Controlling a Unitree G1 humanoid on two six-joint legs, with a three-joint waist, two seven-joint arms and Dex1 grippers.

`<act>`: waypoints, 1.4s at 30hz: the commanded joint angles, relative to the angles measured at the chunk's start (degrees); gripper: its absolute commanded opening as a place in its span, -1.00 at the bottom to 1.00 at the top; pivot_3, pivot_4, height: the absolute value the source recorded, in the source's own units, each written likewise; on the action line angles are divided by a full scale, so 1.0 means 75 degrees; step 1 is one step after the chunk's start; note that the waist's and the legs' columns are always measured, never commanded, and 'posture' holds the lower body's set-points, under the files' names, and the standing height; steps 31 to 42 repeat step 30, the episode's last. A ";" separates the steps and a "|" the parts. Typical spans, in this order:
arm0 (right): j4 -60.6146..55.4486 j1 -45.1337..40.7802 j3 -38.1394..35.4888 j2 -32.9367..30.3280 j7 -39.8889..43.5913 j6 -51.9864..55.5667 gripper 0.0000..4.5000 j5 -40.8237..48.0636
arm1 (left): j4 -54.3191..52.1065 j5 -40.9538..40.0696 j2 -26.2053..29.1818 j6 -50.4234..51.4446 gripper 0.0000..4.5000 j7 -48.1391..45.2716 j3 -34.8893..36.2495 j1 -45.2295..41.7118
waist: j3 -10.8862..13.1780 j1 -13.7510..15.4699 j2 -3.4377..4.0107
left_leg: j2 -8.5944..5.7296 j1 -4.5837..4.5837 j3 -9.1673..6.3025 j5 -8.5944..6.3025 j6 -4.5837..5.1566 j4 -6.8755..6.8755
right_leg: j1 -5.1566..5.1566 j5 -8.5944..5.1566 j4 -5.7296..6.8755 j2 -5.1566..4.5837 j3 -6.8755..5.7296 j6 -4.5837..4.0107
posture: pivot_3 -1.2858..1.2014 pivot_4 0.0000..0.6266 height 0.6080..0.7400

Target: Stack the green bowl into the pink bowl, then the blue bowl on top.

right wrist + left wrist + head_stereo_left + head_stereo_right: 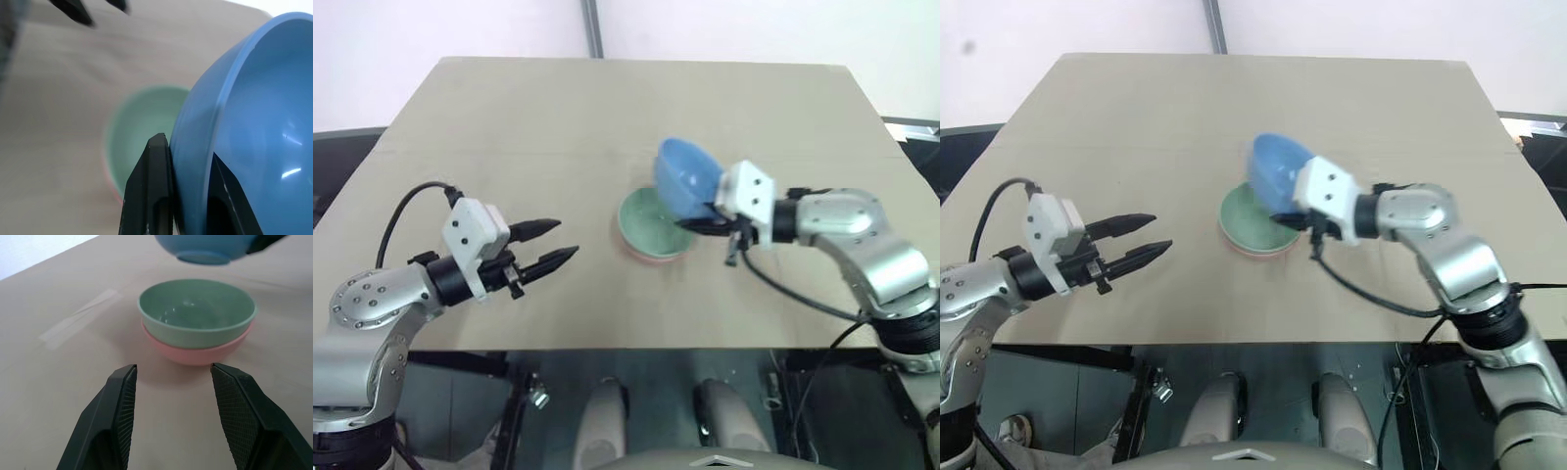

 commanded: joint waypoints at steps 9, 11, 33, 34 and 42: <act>0.0781 -0.0356 0.0356 0.0607 -0.0326 -0.0594 0.40 -0.0874 | -0.0486 -0.0365 0.0132 -0.0033 0.14 0.0304 0.0574 0.0413 | 0.0001 -0.0036 0.0001 | 0.0001 -0.0002 0.0002 0.0000 0.0000 -0.0007 | -0.0006 0.0000 -0.0002 0.0001 0.0002 -0.0001 | 0.03 -0.52 1.00; 0.0260 -0.0246 0.0052 0.0489 -0.0207 -0.0270 0.40 -0.0511 | -0.0518 -0.0410 0.0172 0.0014 0.14 0.0333 0.0620 0.0553 | 0.0001 -0.0031 0.0002 | 0.0001 -0.0006 0.0000 0.0000 0.0000 -0.0011 | -0.0010 0.0000 -0.0002 0.0001 0.0001 -0.0001 | 0.03 -0.52 1.00; -0.3219 0.3575 -0.5068 -0.1918 -0.1011 0.3255 0.40 0.3153 | -0.0277 -0.0940 0.0230 -0.0270 0.14 -0.0153 0.0790 0.1170 | -0.0013 -0.0042 -0.0021 | 0.0002 0.0019 0.0011 -0.0001 0.0000 -0.0013 | 0.0003 -0.0004 -0.0006 0.0002 0.0013 -0.0001 | 0.03 -0.52 1.00; -0.3219 0.3575 -0.5068 -0.1918 -0.1011 0.3255 0.40 0.3153 | -0.0277 -0.0940 0.0230 -0.0270 0.14 -0.0153 0.0790 0.1170 | -0.0013 -0.0042 -0.0021 | 0.0002 0.0019 0.0011 -0.0001 0.0000 -0.0013 | 0.0003 -0.0004 -0.0006 0.0002 0.0013 -0.0001 | 0.03 -0.52 1.00; -0.3219 0.3575 -0.5068 -0.1918 -0.1011 0.3255 0.40 0.3153 | -0.0277 -0.0940 0.0230 -0.0270 0.14 -0.0153 0.0790 0.1170 | -0.0013 -0.0042 -0.0021 | 0.0002 0.0019 0.0011 -0.0001 0.0000 -0.0013 | 0.0003 -0.0004 -0.0006 0.0002 0.0013 -0.0001 | 0.03 -0.52 1.00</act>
